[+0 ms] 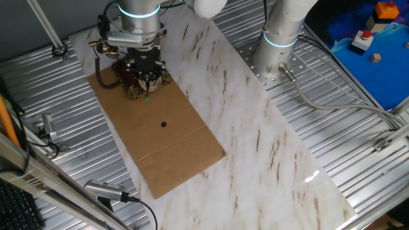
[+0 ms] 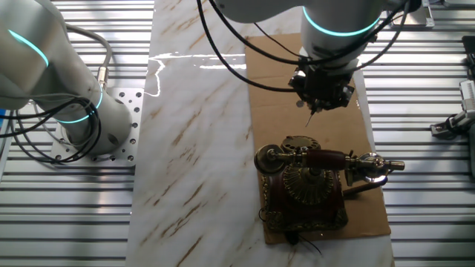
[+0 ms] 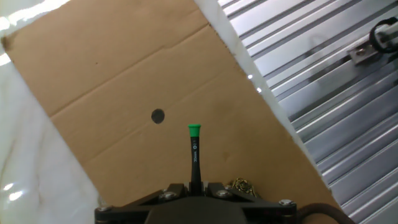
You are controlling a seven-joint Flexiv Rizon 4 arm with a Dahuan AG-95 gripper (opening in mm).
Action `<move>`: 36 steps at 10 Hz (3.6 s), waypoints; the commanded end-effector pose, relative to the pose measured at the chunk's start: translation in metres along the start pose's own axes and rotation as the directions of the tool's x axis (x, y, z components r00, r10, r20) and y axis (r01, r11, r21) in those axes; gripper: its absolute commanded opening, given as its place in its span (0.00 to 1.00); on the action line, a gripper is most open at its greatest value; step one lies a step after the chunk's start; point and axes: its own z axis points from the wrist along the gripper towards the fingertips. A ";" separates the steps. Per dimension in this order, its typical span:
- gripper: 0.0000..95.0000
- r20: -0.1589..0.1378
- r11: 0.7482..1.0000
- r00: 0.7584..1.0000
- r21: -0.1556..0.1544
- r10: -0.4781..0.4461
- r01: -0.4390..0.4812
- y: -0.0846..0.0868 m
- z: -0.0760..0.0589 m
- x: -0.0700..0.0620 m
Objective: Dial a number on an old rotary phone
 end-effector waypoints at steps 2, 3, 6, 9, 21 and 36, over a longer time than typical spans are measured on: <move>0.00 -0.010 1.000 1.000 -0.016 0.001 -0.001 -0.004 0.006 0.001; 0.00 -0.016 1.000 1.000 -0.027 0.000 0.000 -0.006 0.008 0.002; 0.00 -0.034 0.999 0.999 -0.053 -0.011 0.009 -0.011 0.016 0.002; 0.00 -0.047 0.998 0.998 -0.053 -0.031 0.029 -0.012 0.023 0.001; 0.00 -0.040 0.999 0.999 -0.038 -0.012 0.011 -0.010 0.041 0.015; 0.00 -0.108 0.998 0.994 -0.064 -0.034 0.027 -0.037 0.041 -0.006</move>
